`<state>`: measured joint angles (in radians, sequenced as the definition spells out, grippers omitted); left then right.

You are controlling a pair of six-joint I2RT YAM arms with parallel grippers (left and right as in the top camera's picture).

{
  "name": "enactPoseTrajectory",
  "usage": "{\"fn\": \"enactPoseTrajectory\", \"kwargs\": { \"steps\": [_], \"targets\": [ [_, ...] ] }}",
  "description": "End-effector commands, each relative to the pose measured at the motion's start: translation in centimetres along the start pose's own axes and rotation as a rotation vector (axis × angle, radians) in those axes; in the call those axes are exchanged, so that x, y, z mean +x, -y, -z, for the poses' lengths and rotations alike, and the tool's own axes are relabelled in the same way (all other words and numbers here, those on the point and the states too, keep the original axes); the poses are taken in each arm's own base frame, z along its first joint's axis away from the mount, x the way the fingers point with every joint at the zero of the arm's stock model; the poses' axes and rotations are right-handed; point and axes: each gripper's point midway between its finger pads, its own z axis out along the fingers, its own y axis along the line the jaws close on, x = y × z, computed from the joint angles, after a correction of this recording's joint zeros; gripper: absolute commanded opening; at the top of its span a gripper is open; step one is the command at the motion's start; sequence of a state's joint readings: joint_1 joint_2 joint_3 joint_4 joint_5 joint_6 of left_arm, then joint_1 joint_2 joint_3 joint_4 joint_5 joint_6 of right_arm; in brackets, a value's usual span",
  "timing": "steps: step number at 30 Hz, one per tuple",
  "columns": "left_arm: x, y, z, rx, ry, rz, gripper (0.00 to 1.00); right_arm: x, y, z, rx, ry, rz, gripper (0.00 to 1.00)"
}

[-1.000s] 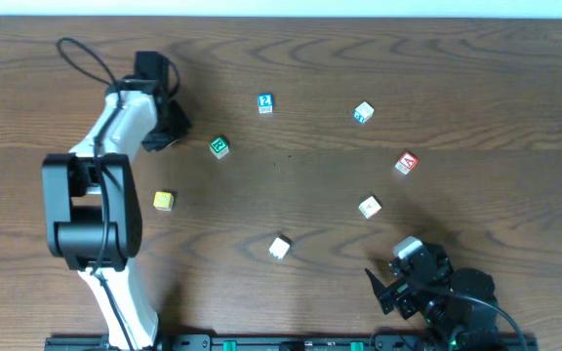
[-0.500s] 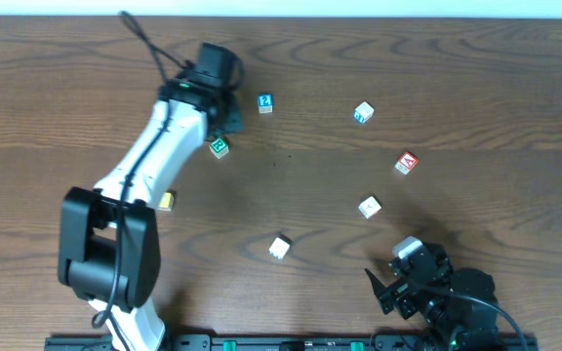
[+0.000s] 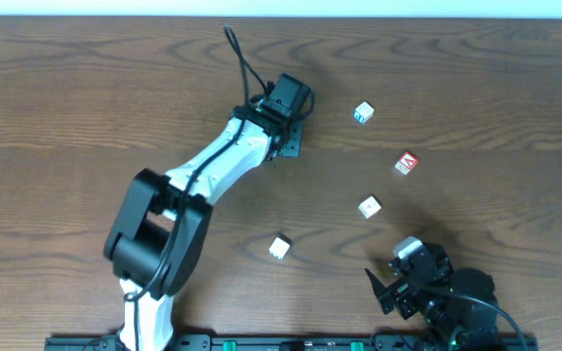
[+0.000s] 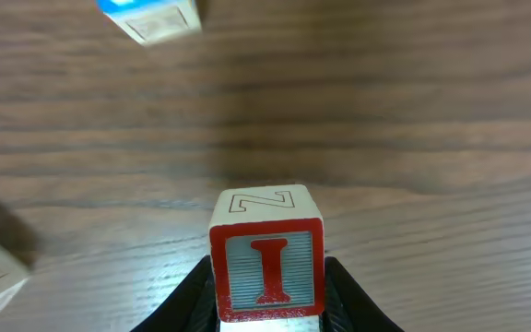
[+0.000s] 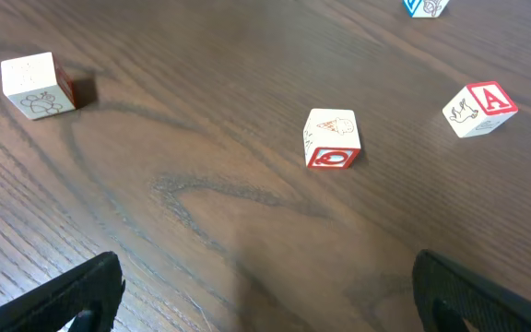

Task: Spell out Ai2
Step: 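Carry the red 'I' block right and lower it onto the table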

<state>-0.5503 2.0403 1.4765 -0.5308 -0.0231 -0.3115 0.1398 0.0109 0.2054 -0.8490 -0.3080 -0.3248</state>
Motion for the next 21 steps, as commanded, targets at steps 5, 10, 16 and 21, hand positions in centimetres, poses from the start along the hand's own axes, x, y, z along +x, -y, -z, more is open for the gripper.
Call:
{"fn": "enactPoseTrajectory", "kwargs": {
  "steps": [5, 10, 16, 21],
  "targets": [
    [0.8, 1.7, -1.1, 0.093, -0.045, -0.11, 0.06, 0.4, -0.2, -0.2, -0.01, -0.007, -0.02, 0.99],
    [1.4, 1.6, -1.6, 0.093, -0.07, -0.1, 0.06, 0.4, -0.2, -0.2, -0.01, -0.007, -0.019, 0.99],
    [1.7, 2.0, -1.5, 0.11, -0.086, -0.022, 0.06, 0.4, -0.2, -0.2, -0.01, -0.007, -0.019, 0.99],
    [2.1, 2.6, -1.5, 0.097, -0.087, -0.034, 0.06, 0.4, -0.2, -0.2, -0.01, -0.007, -0.019, 0.99]
  ]
}}
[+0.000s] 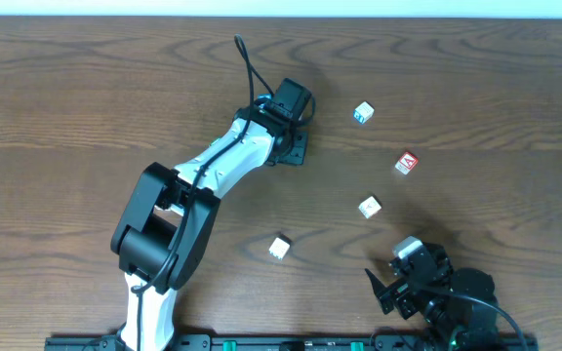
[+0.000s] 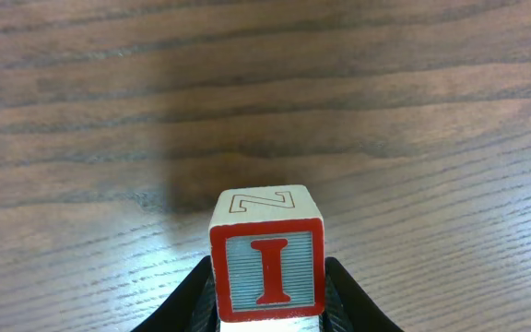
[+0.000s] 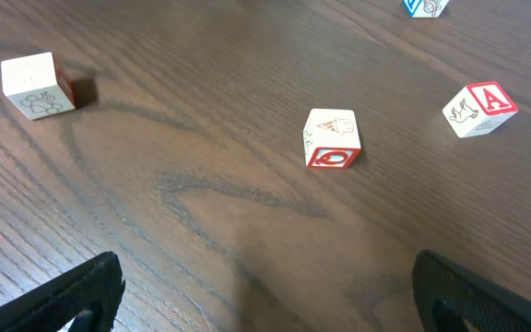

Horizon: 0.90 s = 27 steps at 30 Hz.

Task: Spell out Ai2
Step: 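Carry the red 'I' block right and lower it onto the table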

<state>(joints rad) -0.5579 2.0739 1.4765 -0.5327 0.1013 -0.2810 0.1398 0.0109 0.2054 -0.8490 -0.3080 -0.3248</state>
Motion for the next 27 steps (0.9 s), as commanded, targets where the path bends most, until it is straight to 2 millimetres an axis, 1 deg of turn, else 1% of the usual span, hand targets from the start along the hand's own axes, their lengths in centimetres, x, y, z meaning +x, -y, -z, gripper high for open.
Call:
{"fn": "enactPoseTrajectory", "kwargs": {
  "steps": [1, 4, 8, 12, 17, 24, 25, 26, 27],
  "targets": [
    [0.4, 0.4, -0.4, -0.035, -0.006, 0.014, 0.06, 0.4, -0.2, -0.2, -0.01, -0.007, -0.02, 0.99],
    [0.4, 0.0, -0.4, -0.102, 0.015, 0.026, 0.06, 0.4, -0.2, -0.2, -0.01, -0.007, -0.02, 0.99],
    [0.4, -0.1, -0.3, -0.135, 0.033, 0.06, 0.06, 0.4, -0.2, -0.2, -0.01, -0.007, -0.02, 0.99],
    [0.4, -0.2, -0.5, -0.14, 0.034, 0.071, 0.06, 0.4, -0.2, -0.2, -0.01, -0.007, -0.02, 0.99],
    [0.8, -0.4, -1.4, -0.147, 0.015, 0.07, 0.05, 0.4, -0.2, -0.2, -0.01, -0.007, -0.02, 0.99],
    [0.6, -0.2, -1.5, -0.136, 0.022, 0.071, 0.06, 0.4, -0.2, -0.2, -0.01, -0.007, -0.02, 0.99],
    [0.6, -0.2, -1.5, -0.136, 0.022, 0.071, 0.09, 0.4, -0.2, -0.2, -0.01, -0.007, -0.019, 1.0],
    [0.6, -0.2, -1.5, -0.135, 0.022, 0.071, 0.17, 0.4, -0.2, -0.2, -0.01, -0.007, -0.02, 0.99],
    [0.6, -0.2, -1.5, -0.135, 0.022, 0.071, 0.22, 0.4, -0.2, -0.2, -0.01, -0.007, -0.02, 0.99]
  ]
}}
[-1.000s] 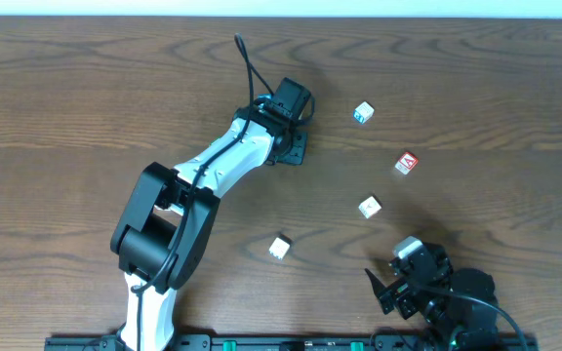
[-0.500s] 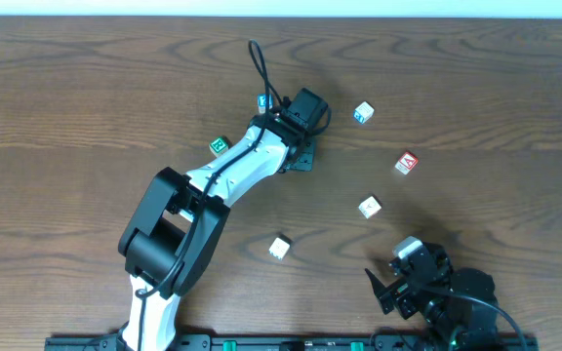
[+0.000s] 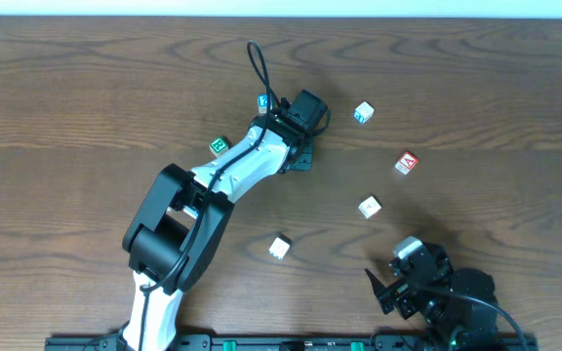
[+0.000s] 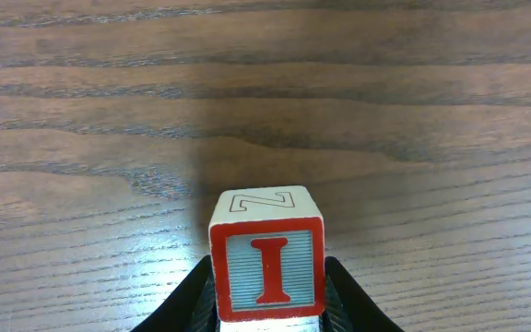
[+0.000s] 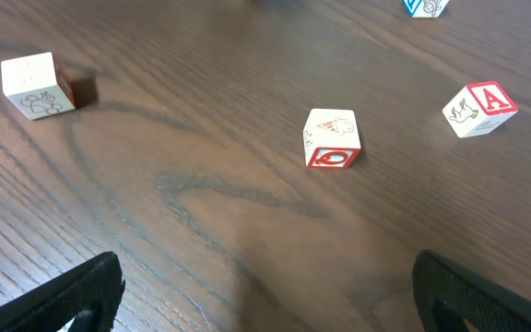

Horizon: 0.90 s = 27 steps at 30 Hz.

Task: Spell out Ai2
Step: 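Carry the red 'I' block right and lower it onto the table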

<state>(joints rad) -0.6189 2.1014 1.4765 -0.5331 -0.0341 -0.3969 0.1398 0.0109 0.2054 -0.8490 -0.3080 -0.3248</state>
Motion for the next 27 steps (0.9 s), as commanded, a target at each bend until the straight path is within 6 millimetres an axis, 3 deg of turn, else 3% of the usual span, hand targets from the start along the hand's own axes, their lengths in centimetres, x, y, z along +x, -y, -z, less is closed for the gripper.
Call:
{"fn": "enactPoseTrajectory", "kwargs": {
  "steps": [1, 3, 16, 27],
  "targets": [
    [-0.1, -0.3, -0.5, -0.018, -0.001, 0.013, 0.26, 0.4, -0.2, -0.2, -0.01, -0.007, -0.02, 0.99],
    [0.0, 0.1, -0.5, 0.003, -0.01, 0.013, 0.42, 0.4, -0.2, -0.2, -0.01, -0.007, -0.02, 0.99],
    [0.0, 0.3, -0.5, 0.018, -0.014, 0.011, 0.51, 0.4, -0.2, -0.2, -0.01, -0.007, -0.019, 0.99],
    [-0.9, 0.4, -0.5, 0.014, 0.028, -0.011, 0.53, 0.4, -0.2, -0.2, -0.01, -0.007, -0.02, 0.99]
  ]
}}
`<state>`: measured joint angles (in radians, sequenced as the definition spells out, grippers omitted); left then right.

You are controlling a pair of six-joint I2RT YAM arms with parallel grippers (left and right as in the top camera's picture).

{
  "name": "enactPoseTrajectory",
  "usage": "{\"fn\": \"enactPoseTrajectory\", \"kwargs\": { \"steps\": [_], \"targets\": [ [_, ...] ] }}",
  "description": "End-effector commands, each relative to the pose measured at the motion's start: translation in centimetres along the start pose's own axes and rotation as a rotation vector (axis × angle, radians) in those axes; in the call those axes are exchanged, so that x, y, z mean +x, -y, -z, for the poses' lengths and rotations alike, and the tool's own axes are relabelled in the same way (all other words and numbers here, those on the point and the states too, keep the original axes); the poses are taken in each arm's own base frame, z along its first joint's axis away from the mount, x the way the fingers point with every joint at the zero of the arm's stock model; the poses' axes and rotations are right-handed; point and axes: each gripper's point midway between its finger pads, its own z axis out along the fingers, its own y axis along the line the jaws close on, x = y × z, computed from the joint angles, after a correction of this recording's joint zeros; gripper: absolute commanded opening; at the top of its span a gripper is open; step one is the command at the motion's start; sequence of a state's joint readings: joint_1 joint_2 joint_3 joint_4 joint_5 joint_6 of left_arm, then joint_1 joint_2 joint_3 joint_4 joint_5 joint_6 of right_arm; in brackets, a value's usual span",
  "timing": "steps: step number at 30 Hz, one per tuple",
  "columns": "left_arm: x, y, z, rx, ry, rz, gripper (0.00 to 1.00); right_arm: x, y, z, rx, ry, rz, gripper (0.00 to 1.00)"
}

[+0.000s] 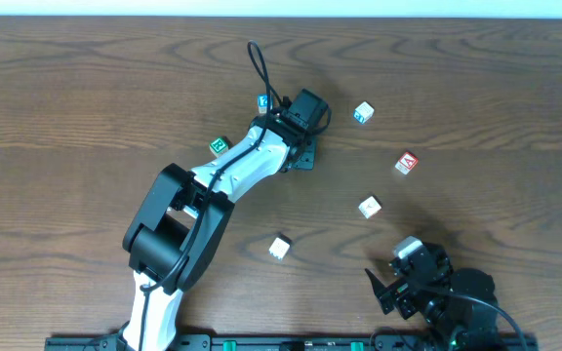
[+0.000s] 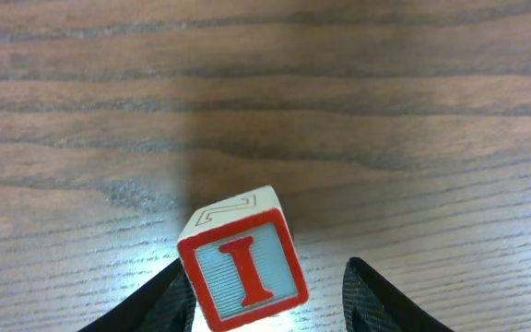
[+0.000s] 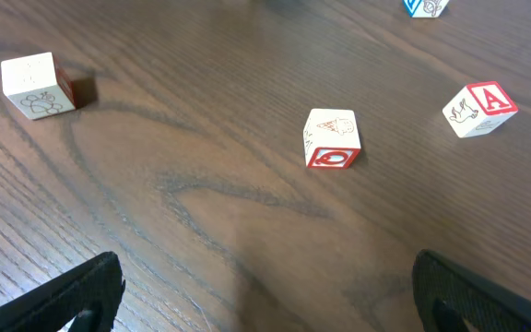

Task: Spell out Ai2
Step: 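Carry the red 'I' block right and lower it onto the table, then open the left gripper and move it to the blue '2' block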

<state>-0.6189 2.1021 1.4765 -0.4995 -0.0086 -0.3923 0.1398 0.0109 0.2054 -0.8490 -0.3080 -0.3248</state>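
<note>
A wooden block with a red-framed letter I (image 2: 242, 269) sits tilted between the fingers of my left gripper (image 2: 275, 302). The gripper is open: the block leans by the left finger, with a wide gap to the right finger (image 2: 381, 297). In the overhead view the left gripper (image 1: 305, 141) hides this block. The red A block (image 1: 406, 162) (image 3: 480, 108) lies to its right. A blue-marked block (image 1: 362, 113) lies further back. My right gripper (image 3: 275, 297) stands open and empty near the front edge (image 1: 390, 286).
A green block (image 1: 219, 145) and a small blue block (image 1: 261, 100) lie beside the left arm. A red-marked block (image 1: 369, 207) (image 3: 332, 139) and a pale block (image 1: 279, 248) (image 3: 35, 86) lie in front of the right gripper.
My left gripper has opened. The I block, gripped upright before, now sits tilted against the left finger with a gap on its right. Neither arm has shifted.
My left gripper was shut on the I block left of the blue-marked block. It then stood slightly further right and back, still shut, with the green and small blue blocks uncovered beside the arm. Now it is open around the block. The right arm stayed still.
</note>
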Motion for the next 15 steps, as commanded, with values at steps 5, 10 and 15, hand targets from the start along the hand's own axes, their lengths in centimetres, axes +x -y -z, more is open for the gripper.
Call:
{"fn": "enactPoseTrajectory", "kwargs": {
  "steps": [5, 10, 15],
  "targets": [
    [-0.53, -0.35, -0.51, -0.022, 0.016, -0.046, 0.53, 0.42, -0.15, -0.21, -0.01, -0.007, -0.019, 0.99],
    [-0.51, -0.36, -0.51, -0.022, 0.015, -0.046, 0.54, 0.42, -0.15, -0.21, -0.01, -0.007, -0.019, 0.99],
    [-1.17, -1.26, -0.24, -0.075, 0.046, -0.052, 0.61, 0.42, -0.15, -0.21, -0.01, -0.007, -0.019, 0.99]
  ]
}}
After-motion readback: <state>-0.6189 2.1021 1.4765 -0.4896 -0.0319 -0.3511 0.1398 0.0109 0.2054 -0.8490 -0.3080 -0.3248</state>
